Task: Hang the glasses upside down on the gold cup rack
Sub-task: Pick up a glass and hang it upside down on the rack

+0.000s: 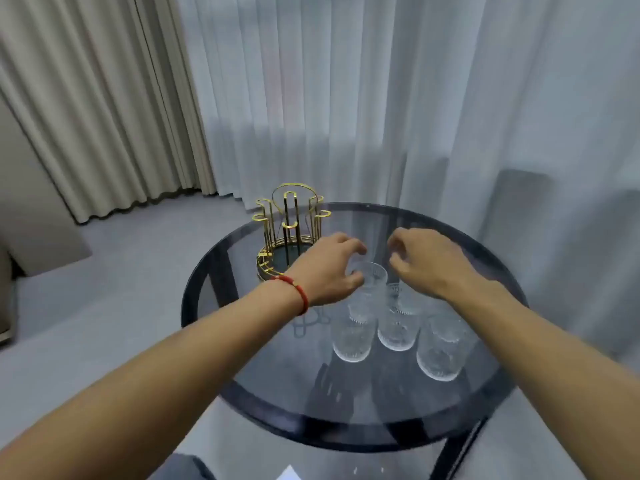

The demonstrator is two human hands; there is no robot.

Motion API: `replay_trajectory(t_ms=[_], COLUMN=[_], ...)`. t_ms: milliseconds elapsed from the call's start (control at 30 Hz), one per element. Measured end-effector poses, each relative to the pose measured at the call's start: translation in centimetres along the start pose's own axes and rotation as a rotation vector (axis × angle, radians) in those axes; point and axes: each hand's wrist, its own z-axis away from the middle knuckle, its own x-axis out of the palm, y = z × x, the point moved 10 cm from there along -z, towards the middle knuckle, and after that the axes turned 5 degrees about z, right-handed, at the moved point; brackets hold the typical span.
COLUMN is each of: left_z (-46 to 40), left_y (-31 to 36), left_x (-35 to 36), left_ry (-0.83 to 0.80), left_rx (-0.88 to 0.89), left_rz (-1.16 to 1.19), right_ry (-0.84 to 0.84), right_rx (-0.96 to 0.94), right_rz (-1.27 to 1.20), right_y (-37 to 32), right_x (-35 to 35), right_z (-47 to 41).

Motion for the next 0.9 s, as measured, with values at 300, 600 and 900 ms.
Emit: replay_trajectory(t_ms=[300,600,900], left_z=[7.1,7.2,9.6], left_y=[-1.8,-4.6,-9.3], left_x=[7.1,8.0,3.0], left_ry=[-0.104,0.158,0.538], left_rx=[-0.207,-0.347,-0.608], left_rz=[0.047,0.413,1.310], right_ry=[0.057,0.241,0.125], right_rx=[-0.023,0.025,-0.005], right_rz=[-0.304,-0.663,-0.786], right_y=[-0.9,-4.3,-7.0], right_x=[0.6,3.7,4.6], right_z=[10.0,10.1,7.0])
